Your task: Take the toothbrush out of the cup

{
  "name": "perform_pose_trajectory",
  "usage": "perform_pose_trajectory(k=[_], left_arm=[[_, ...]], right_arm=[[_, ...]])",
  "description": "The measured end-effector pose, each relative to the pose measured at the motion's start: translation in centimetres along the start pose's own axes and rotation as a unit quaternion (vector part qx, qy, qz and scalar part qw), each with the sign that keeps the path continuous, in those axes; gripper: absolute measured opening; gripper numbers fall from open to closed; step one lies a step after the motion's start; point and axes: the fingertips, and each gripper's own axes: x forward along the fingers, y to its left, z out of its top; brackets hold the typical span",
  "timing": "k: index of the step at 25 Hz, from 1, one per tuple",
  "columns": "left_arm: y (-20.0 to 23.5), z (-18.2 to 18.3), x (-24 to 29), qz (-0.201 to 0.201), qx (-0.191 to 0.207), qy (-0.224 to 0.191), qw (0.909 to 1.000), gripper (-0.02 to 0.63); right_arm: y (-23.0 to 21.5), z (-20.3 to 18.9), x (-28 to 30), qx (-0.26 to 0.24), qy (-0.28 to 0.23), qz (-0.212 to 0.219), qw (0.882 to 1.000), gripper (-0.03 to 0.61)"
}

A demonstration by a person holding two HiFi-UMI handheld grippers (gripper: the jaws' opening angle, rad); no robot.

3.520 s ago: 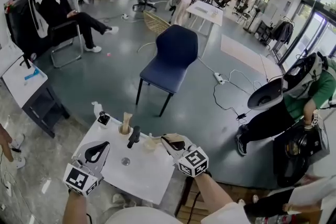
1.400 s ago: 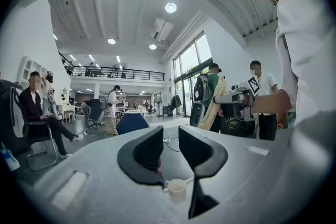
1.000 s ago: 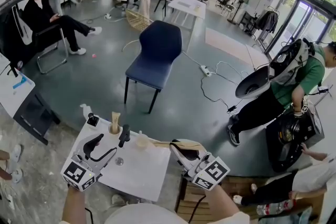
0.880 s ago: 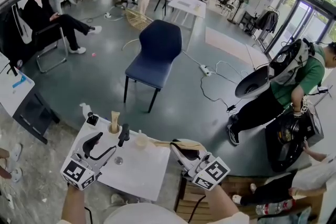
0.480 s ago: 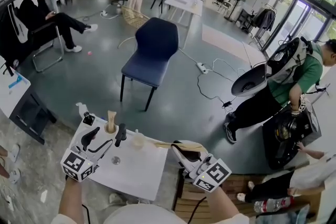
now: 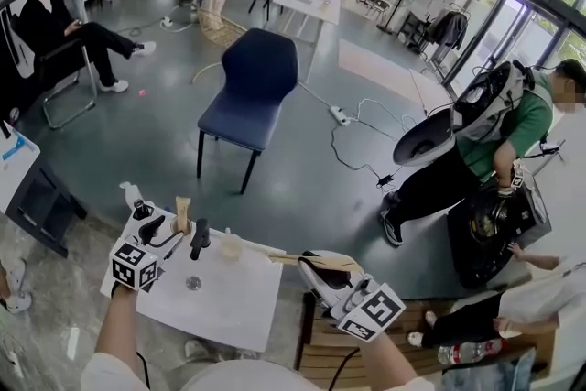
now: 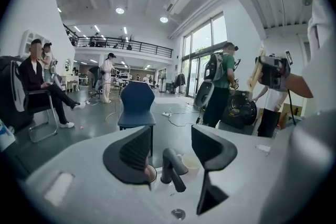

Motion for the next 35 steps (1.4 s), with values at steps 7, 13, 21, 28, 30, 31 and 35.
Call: perform_pose_trajectory(k=[7,13,21,28,30,31,35], left_arm=[[3.2,-3.7,3.1,0.01,-0.027,0.055,0.9981,0.252],[5.2,-7.0,5.9,0.017,-0.049,0.091,0.9945,0.25],[7.2,-10.5,9.1,0.035,-0.063,0.13,0.9889,0.241],[8.8,-12.8,11.1,0.045,-0.071,0.16,0.9835,0.239],[9.1,-13.3,11.6,0.045,-0.072,0.165,0.9826,0.239],[9.3,-13.4,11.8,0.046,-0.072,0.166,0.9823,0.236],[9.8,-14.2,12.7,0.05,-0.071,0.174,0.981,0.221]], right_arm=[[-0.1,0.9,-0.8,0.002,0.004,-0.02,1.0,0.043],[-0.6,0.9,-1.2,0.005,0.011,-0.04,0.999,0.043],[-1.4,1.0,-2.0,0.002,0.019,-0.07,0.997,0.043],[-1.9,1.0,-2.7,0.0,0.024,-0.091,0.996,0.043],[-2.0,1.0,-2.9,-0.001,0.026,-0.095,0.995,0.043],[-2.1,0.9,-3.0,0.0,0.027,-0.097,0.995,0.043],[-2.4,0.7,-3.3,0.001,0.032,-0.105,0.994,0.043]])
